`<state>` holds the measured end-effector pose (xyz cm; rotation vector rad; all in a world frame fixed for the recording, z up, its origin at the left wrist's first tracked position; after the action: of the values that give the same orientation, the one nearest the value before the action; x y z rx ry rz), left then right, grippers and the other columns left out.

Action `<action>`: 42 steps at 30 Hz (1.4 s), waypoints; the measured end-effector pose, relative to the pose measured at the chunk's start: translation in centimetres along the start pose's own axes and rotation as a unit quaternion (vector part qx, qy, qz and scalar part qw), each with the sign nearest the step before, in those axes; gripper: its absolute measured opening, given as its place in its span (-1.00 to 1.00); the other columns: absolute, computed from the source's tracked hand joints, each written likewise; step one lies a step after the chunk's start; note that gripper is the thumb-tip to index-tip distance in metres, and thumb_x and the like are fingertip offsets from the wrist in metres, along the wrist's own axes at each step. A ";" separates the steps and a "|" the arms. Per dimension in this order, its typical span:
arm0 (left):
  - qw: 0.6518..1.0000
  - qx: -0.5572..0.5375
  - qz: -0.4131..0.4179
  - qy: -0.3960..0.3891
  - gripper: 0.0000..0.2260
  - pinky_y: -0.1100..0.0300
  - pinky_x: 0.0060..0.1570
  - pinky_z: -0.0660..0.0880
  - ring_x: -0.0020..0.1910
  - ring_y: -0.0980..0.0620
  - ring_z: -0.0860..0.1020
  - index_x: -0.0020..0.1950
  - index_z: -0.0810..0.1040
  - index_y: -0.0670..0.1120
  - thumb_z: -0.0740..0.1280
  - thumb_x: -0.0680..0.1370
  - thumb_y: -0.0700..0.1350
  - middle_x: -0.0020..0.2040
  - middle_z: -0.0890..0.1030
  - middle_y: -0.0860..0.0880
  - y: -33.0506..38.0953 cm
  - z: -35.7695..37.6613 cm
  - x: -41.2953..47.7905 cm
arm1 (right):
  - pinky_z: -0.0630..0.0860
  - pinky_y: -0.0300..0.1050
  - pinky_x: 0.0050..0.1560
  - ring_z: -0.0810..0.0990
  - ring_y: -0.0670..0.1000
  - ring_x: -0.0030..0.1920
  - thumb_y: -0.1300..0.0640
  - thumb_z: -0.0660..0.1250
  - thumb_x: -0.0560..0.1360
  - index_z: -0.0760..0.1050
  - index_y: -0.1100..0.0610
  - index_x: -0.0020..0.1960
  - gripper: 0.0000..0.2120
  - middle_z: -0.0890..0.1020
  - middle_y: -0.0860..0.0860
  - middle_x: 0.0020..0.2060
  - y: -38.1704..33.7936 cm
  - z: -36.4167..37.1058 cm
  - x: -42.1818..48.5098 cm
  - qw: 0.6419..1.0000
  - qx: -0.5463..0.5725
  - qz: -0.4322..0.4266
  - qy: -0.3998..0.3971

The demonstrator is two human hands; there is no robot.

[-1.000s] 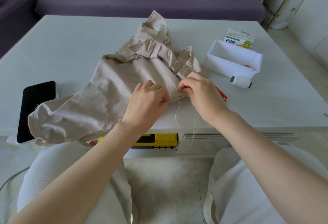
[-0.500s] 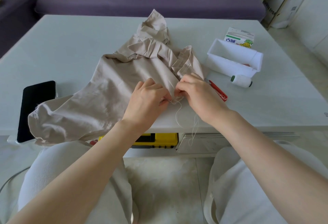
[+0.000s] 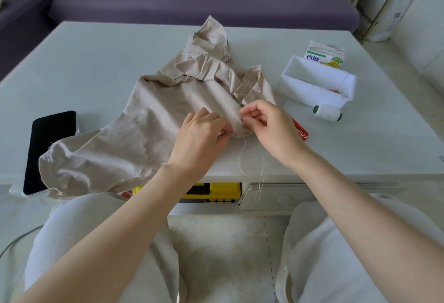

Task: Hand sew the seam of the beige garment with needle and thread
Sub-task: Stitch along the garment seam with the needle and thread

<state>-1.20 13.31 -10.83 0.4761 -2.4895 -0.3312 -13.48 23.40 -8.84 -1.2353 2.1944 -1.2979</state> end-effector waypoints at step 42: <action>0.998 -0.032 -0.049 -0.003 -0.94 0.21 -0.16 0.27 -0.18 -0.07 0.50 -0.17 0.58 -0.11 0.40 0.41 -0.26 -0.22 0.61 0.04 0.1 -0.3 0.0 | 0.49 -0.13 0.03 0.54 0.03 0.05 0.31 0.30 0.52 0.59 0.17 0.14 -0.77 0.59 0.03 0.04 0.7 1.9 -1.5 0.981 -0.144 -0.129 -0.009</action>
<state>-1.07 13.37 -10.56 0.5714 -2.4589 -0.4504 -11.78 23.68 -10.71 -1.6805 2.3300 -1.0750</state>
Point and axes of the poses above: each hand's wrist, its own x-axis towards the middle knuckle, its own z-axis out of the palm, y = z × x, the point moved 1 cm from there along x, towards the middle knuckle
